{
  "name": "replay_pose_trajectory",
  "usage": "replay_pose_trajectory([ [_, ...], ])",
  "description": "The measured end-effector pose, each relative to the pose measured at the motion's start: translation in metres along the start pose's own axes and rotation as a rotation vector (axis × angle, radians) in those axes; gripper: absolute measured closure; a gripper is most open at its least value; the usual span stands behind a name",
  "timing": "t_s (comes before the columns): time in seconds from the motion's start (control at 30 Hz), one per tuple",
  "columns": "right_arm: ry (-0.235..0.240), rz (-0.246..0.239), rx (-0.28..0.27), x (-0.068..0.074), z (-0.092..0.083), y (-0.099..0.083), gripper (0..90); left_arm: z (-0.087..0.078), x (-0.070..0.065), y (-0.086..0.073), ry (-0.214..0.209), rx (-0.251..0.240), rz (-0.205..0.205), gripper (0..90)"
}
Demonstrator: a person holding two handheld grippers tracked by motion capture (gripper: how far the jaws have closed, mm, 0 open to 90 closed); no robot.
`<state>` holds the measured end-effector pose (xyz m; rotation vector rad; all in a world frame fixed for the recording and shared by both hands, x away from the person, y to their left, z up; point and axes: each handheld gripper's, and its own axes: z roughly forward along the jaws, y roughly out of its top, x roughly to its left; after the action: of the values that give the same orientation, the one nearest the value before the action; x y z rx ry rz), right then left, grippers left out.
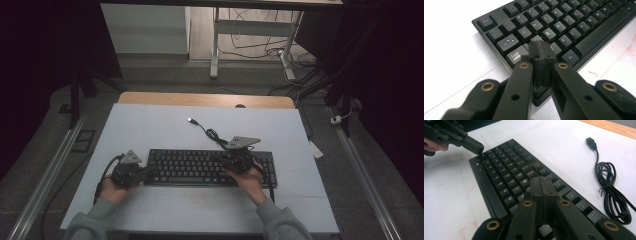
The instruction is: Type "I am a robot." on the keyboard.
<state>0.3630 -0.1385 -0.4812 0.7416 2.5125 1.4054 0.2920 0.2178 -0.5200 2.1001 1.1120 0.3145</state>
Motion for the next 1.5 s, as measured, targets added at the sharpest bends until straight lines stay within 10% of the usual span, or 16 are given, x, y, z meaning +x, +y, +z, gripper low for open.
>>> replay_pose_trajectory([
  [1.5,0.03,-0.021,0.112,0.005,0.057,0.002,89.7,0.011,0.0,-0.002,0.01,0.026,0.009,89.0],
])
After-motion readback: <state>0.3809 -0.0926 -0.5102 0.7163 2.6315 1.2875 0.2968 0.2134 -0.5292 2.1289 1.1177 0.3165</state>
